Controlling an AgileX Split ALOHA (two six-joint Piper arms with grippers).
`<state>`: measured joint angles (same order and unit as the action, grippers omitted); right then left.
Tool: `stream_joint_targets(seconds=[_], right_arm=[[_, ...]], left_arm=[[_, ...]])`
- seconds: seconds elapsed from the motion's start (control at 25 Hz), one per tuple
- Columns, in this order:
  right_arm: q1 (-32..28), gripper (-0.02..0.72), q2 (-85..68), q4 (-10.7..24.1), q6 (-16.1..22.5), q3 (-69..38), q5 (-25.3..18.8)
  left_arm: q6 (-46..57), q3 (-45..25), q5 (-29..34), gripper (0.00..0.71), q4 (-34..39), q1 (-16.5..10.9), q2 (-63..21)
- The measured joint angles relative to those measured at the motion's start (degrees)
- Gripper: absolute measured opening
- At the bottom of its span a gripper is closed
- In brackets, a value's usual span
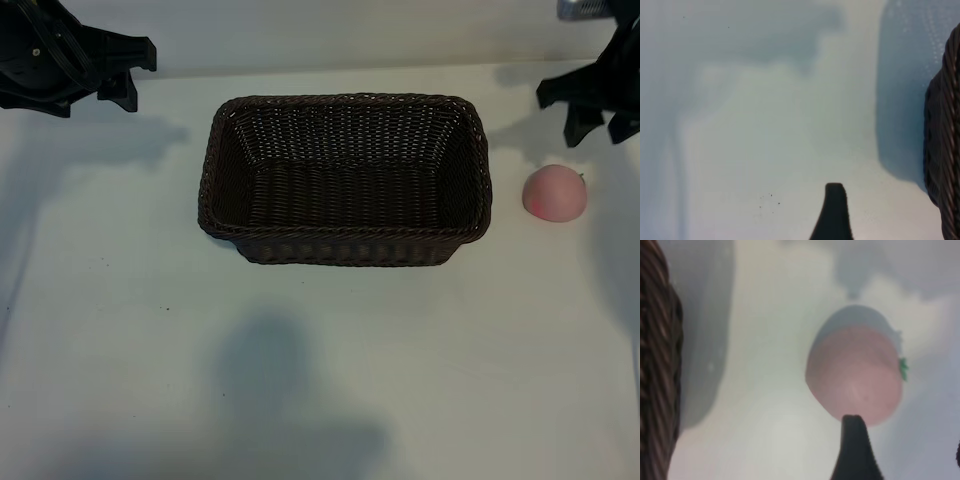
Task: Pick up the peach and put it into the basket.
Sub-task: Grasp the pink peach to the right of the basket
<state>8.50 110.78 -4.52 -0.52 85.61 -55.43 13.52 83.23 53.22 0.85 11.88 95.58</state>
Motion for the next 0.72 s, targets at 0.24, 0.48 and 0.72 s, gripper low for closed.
stream_joint_targets(seconds=[0.24,0.48,0.72], right_arm=[[0.0,0.480,0.0,-1.3,-0.1,-6.1,9.0],[0.0,0.480,2.7,-2.6,-0.2,-6.5,11.5],[0.0,0.480,6.5,-2.9,-0.2,-6.5,12.3]], left_arm=[[0.0,0.0,-0.2,0.583,0.0,0.0,0.0],[0.0,0.0,-0.2,0.583,0.0,0.0,0.0],[0.0,0.0,-0.2,0.583,0.0,0.0,0.0]])
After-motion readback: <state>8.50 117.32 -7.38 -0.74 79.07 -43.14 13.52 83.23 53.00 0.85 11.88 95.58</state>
